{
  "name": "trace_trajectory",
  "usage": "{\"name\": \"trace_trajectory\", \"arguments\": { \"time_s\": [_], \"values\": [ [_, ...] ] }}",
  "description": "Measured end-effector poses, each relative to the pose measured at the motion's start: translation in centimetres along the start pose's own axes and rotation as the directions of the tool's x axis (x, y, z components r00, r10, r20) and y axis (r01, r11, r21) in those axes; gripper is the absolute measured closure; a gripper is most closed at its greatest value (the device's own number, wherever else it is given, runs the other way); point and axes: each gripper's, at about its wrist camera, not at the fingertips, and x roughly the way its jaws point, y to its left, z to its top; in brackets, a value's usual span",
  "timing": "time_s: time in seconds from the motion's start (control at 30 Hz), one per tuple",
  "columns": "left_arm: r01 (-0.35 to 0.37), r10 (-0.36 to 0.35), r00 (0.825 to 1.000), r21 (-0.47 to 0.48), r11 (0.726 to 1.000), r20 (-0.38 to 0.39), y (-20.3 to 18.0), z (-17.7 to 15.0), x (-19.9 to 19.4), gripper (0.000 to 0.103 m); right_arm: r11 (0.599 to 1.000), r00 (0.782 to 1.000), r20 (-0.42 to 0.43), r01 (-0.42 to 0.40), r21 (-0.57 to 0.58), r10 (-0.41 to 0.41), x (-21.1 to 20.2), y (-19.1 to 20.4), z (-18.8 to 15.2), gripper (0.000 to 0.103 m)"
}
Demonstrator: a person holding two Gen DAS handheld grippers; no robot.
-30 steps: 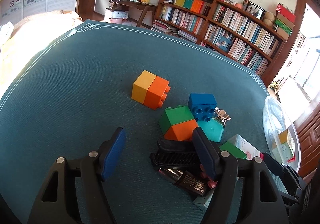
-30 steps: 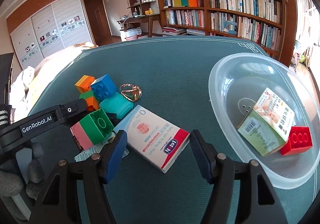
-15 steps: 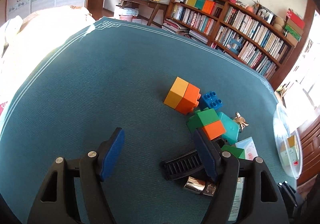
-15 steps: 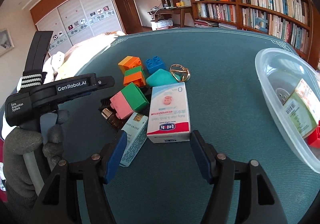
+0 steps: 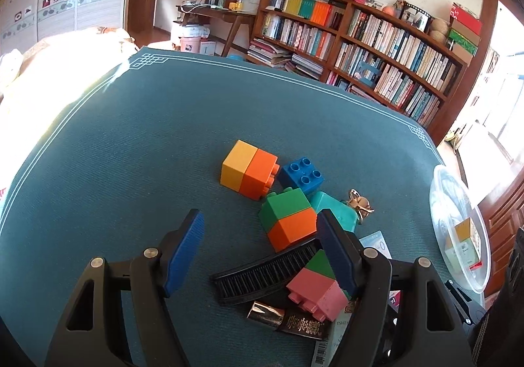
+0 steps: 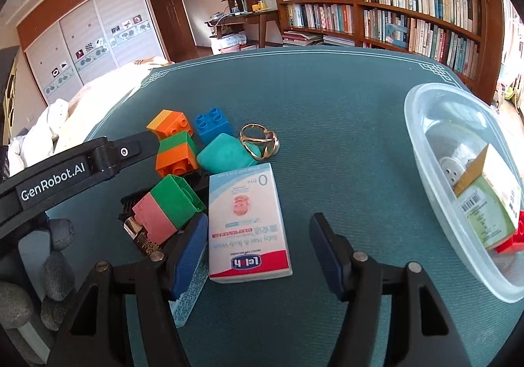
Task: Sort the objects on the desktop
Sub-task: 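Move the left tool to the green-orange block stack while the right tool approaches the white baby wash box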
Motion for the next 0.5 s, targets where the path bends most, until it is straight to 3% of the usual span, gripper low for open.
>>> {"name": "trace_trajectory", "arguments": {
  "time_s": [0.23, 0.4, 0.5],
  "values": [
    [-0.057, 0.059, 0.998, 0.042, 0.997, -0.037, -0.9, 0.8, 2.5, 0.029, 0.999, 1.000, 0.004, -0.006, 0.052, 0.006, -0.2, -1.2, -0.6, 0.035],
    [0.053, -0.053, 0.998, 0.001, 0.999, -0.043, 0.2, 0.1, 3.3, 0.029, 0.999, 1.000, 0.008, 0.017, 0.045, -0.017, -0.4, -1.2, -0.8, 0.035],
    [0.178, -0.181, 0.982, -0.040, 0.983, -0.059, 1.7, -0.9, 4.0, 0.029, 0.999, 1.000, 0.006, 0.015, 0.046, -0.015, -0.3, -1.0, -0.8, 0.035]
  ]
}}
